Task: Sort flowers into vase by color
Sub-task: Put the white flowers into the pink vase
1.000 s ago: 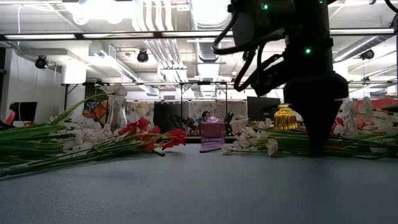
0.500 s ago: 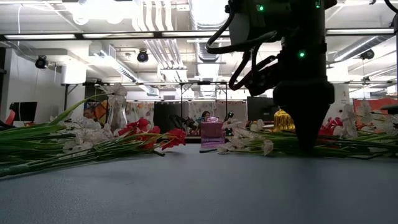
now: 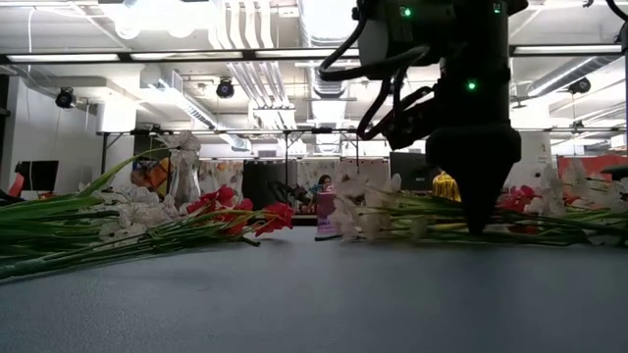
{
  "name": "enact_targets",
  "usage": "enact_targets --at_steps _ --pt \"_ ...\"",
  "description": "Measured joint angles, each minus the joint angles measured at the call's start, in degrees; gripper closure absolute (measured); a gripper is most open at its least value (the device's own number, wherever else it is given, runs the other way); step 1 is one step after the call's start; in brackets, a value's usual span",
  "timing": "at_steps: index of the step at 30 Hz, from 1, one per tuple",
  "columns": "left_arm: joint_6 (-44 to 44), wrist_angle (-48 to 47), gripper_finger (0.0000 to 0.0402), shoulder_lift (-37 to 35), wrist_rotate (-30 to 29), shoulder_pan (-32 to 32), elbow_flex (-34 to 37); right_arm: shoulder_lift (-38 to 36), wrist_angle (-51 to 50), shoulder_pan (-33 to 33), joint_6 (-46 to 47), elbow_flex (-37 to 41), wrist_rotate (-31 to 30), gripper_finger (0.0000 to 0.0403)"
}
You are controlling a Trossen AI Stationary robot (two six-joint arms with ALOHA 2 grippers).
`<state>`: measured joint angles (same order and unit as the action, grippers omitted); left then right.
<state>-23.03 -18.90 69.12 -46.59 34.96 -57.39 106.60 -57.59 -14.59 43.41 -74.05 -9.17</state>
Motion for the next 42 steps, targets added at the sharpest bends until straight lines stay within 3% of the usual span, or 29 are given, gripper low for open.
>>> enact_targets --at_steps 9,16,28,35,38,42 --pt "0.02 -0.02 0.0254 0.0 0.0 0.0 0.0 -3.35 -0.11 0.0 -0.69 -0.86 -0.14 0.0381" --pt "0.02 0.0 0.0254 0.0 0.0 0.0 0.0 -8.87 1.0 0.0 -0.68 -0.84 -4.21 0.0384" --pt "0.09 -0.02 0.0254 0.0 0.0 0.0 0.0 -18.2 11.11 -0.13 -7.32 -0.25 -9.04 0.0385" --pt "0.28 -0.29 0.0254 0.0 0.02 0.02 0.0 -23.94 29.19 0.0 -17.02 6.32 -14.18 0.0385" --pt "0.24 -0.56 0.0254 0.0 0.02 0.02 0.0 -26.32 42.81 0.66 -23.12 11.79 -17.62 0.0385" --pt "0.2 -0.52 0.0254 0.0 -0.02 -0.05 0.0 -28.55 66.67 3.94 -32.92 20.05 -17.81 0.0385"
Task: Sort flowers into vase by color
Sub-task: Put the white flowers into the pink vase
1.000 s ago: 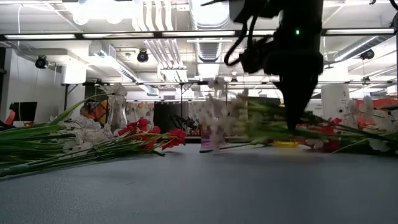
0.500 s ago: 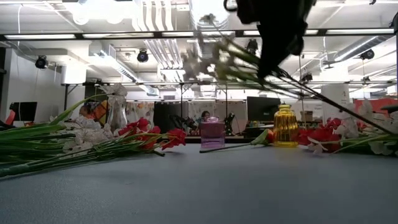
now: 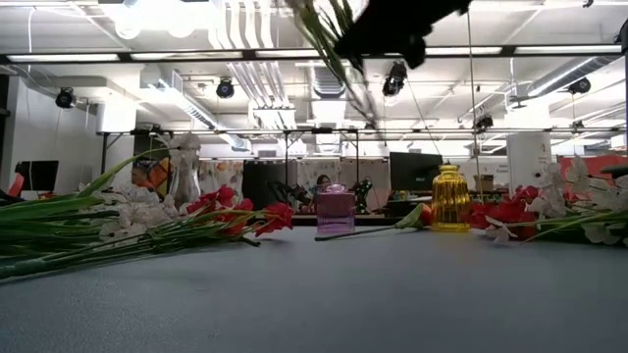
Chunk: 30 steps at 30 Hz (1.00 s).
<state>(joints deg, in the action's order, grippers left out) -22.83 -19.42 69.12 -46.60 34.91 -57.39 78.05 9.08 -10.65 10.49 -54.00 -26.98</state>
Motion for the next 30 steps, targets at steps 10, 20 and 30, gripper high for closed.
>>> enact_targets --at_steps 10,20,30 --pt "2.53 0.06 0.0254 -0.11 -0.88 -1.01 0.0 -1.2 29.75 15.96 -6.95 8.39 9.05 0.0385" --pt "5.01 -1.65 0.0254 -0.22 -0.92 -3.1 0.0 -1.37 29.78 28.48 -1.49 8.39 16.72 0.0385" --pt "7.34 -2.1 0.0254 -0.44 -0.94 -3.31 0.0 -1.17 29.77 30.79 -1.11 8.39 18.19 0.0385"
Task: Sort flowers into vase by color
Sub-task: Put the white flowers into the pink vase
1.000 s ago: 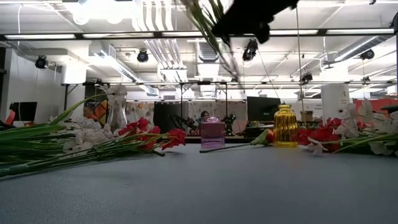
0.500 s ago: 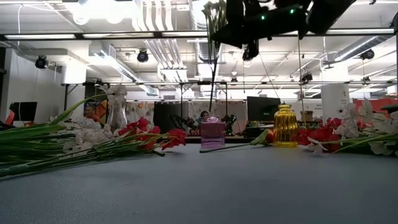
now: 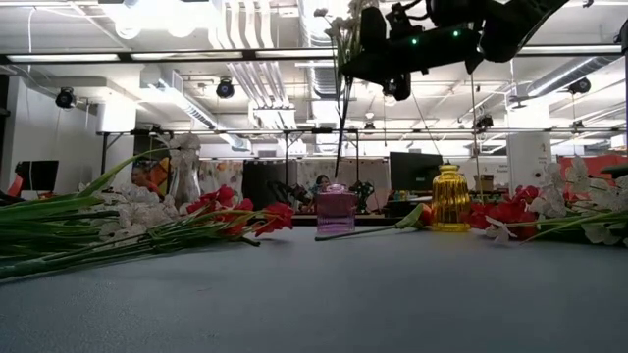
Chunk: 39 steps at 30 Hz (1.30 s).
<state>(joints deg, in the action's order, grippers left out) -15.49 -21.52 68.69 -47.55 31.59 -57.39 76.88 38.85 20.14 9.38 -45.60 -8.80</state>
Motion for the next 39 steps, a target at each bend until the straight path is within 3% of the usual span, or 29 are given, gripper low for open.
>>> enact_targets --at_steps 27,39 --pt "0.0 0.0 0.0254 -0.03 -0.02 0.0 0.0 5.84 2.59 0.04 -3.49 -0.02 -0.33 0.0385" --pt "0.0 -0.02 0.0254 -0.03 -0.02 0.0 0.04 6.23 2.14 0.04 -3.01 -0.02 -2.34 0.0357"
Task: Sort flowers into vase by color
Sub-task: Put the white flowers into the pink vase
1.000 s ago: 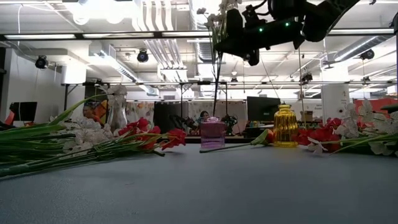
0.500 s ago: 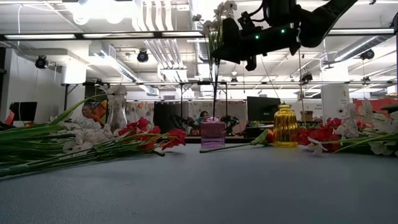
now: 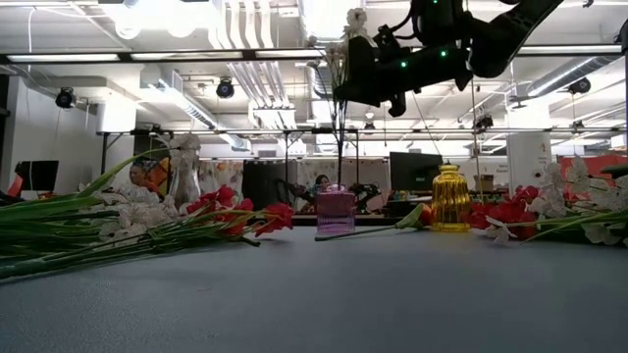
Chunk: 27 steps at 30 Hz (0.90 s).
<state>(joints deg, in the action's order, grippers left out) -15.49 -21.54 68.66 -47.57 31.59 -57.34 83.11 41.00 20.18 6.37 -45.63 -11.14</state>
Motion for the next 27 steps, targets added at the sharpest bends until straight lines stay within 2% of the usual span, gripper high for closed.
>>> enact_targets --at_steps 13,27 --pt "0.0 0.0 0.0254 0.0 0.01 0.0 0.04 0.0 -3.19 0.0 1.05 0.0 0.0 0.031" --pt "-0.2 -0.6 0.0254 0.0 0.02 0.0 0.07 -0.17 -6.86 0.0 1.99 -0.02 0.0 0.0241"
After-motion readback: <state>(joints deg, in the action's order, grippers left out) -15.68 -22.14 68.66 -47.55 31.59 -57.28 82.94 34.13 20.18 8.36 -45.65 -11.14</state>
